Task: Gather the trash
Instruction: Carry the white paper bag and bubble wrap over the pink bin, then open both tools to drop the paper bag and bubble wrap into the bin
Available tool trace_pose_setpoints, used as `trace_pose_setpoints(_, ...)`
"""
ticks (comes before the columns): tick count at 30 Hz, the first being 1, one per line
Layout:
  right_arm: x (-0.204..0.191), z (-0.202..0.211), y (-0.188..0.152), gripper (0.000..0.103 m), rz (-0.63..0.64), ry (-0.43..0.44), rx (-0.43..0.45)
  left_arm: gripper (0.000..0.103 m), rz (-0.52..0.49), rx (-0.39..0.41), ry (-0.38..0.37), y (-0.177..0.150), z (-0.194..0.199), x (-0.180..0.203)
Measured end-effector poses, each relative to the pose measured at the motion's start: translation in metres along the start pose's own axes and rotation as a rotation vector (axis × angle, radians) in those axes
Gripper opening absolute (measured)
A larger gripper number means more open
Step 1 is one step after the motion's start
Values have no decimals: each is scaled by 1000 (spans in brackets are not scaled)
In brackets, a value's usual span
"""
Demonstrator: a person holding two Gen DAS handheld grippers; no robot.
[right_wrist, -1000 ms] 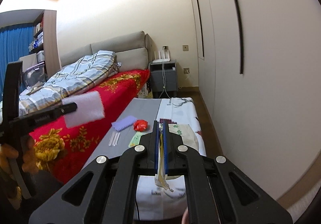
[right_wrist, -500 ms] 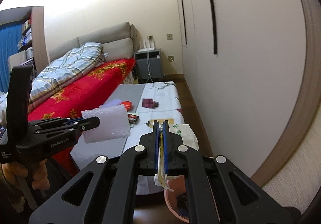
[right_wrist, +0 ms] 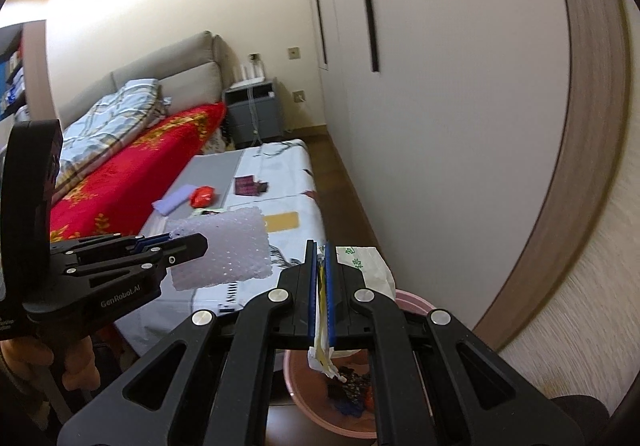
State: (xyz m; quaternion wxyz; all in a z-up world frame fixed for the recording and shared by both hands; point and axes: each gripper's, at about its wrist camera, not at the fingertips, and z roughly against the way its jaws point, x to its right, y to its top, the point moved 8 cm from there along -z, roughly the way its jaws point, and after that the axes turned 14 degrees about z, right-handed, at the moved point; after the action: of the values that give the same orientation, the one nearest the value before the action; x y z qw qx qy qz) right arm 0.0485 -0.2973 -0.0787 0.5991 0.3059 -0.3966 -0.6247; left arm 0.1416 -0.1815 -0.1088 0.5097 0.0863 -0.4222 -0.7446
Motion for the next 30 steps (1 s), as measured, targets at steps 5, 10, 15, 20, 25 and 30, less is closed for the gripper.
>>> trace_pose_setpoints(5,15,-15,-10,4,-15,-38,-25,12,-32,-38,-23,-3,-25,17)
trace_pose_setpoints(10,26,-31,-22,4,-23,-69,-62,12,-34,-80,-37,-7,-52,24)
trace_pose_setpoints(15,39,-45,-31,4,-44,-97,-93,12,-33,-110,-50,-10,-73,30)
trace_pose_setpoints(20,53,-61,-44,4,-70,-122,-138,12,-46,-136,-70,-15,-88,44)
trace_pose_setpoints(25,68,-72,-55,8,-100,-159,-180,12,-54,-161,-83,-18,-103,54)
trace_pose_setpoints(30,86,-76,-65,17,-162,-200,-214,12,-51,-186,-91,-21,-115,62)
